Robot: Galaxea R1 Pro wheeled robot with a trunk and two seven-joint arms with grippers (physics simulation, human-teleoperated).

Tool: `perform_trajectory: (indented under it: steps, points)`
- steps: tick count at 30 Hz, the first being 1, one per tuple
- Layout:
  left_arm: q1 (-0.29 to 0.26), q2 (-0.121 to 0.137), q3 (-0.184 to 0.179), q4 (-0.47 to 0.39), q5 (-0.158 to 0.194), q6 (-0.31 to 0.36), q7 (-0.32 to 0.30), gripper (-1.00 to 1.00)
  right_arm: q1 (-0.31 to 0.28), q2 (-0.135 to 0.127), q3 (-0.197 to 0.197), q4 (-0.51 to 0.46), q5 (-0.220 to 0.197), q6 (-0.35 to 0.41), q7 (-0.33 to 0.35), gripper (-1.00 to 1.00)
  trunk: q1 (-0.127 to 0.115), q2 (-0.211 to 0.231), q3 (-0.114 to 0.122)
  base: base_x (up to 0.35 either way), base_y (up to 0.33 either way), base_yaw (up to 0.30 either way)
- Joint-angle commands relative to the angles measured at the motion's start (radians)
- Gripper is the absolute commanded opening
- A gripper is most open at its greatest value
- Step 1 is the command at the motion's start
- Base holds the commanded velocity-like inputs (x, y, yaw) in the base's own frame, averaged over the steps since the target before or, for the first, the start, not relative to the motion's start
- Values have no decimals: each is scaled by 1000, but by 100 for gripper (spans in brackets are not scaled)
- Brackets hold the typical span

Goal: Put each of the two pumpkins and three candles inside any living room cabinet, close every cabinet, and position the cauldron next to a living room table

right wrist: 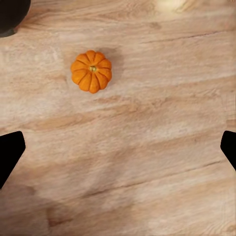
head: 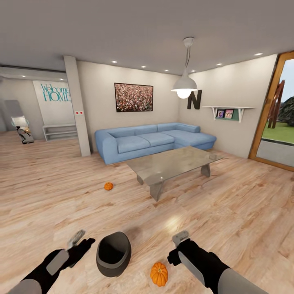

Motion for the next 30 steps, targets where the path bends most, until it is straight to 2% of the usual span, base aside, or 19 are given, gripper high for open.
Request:
perform_trajectory:
  steps: [1, 3, 4, 5, 8, 10, 13, 14, 17, 20, 22, 23, 25, 26, 27, 30]
  points:
    - [0, 4, -3, -41, -10, 24, 1, 100, -1, -1, -3, -2, -11, -2, -9, 100, 0, -1, -3, 0, 0, 111]
    - [0, 6, -3, -80, -19, 42, 2, 100, -1, -1, -20, 1, -11, -8, -8, 100, 0, -1, -5, 0, 0, 114]
    - [0, 8, -2, -136, -27, 70, 5, 100, -2, -1, -59, 21, -13, -23, -7, 100, 0, -1, -7, 0, 0, 114]
    - [0, 9, -2, -156, -29, 80, 8, 100, -2, -1, -76, 32, -14, -28, -6, 100, 0, -1, -8, 0, 0, 113]
    - [0, 21, -3, -261, -33, 144, 45, 100, -3, 5, -165, 116, -14, -57, 11, 100, 0, -1, -13, 0, 0, 110]
    - [0, 25, -4, -325, -34, 189, 77, 100, -6, 14, -204, 168, -15, -70, 40, 100, 0, -1, -16, 0, 0, 108]
    - [0, 27, -7, -395, -37, 240, 119, 100, -11, 21, -229, 220, -15, -81, 81, 100, 0, -1, -21, 0, 0, 107]
    - [0, 28, -8, -436, -40, 267, 150, 100, -18, 28, -239, 246, -16, -85, 101, 100, 0, -1, -22, 0, 0, 107]
    - [0, 26, -9, -464, -53, 282, 170, 100, -29, 38, -245, 259, -16, -86, 109, 100, 0, -1, -27, 0, 0, 107]
    - [-1, 10, -22, -510, -110, 359, 179, 100, -46, 43, -250, 266, -17, -87, 112, 100, 0, -1, -31, 0, 0, 107]
    - [-2, -20, -34, -539, -164, 437, 187, 100, -50, 44, -258, 267, -18, -87, 112, 100, 0, -1, -35, 0, 0, 107]
    - [-2, -28, -36, -545, -179, 455, 191, 100, -51, 44, -263, 267, -18, -87, 112, 100, 0, -1, -36, 0, 0, 107]
    - [-2, -69, -40, -570, -242, 504, 205, 100, -57, 43, -294, 268, -18, -88, 112, 100, 0, -1, -39, 0, 0, 107]
    - [-2, -69, -40, -570, -242, 504, 205, 100, -57, 43, -294, 268, -18, -88, 112, 100, 0, -1, -41, 0, 0, 107]
    - [-2, -91, -41, -583, -272, 518, 209, 100, -60, 43, -316, 268, -18, -88, 112, 100, 0, -1, -42, 0, 0, 107]
    - [-2, -126, -42, -609, -326, 532, 213, 100, -63, 43, -352, 268, -18, -88, 112, 100, 0, -1, -47, 0, 0, 107]
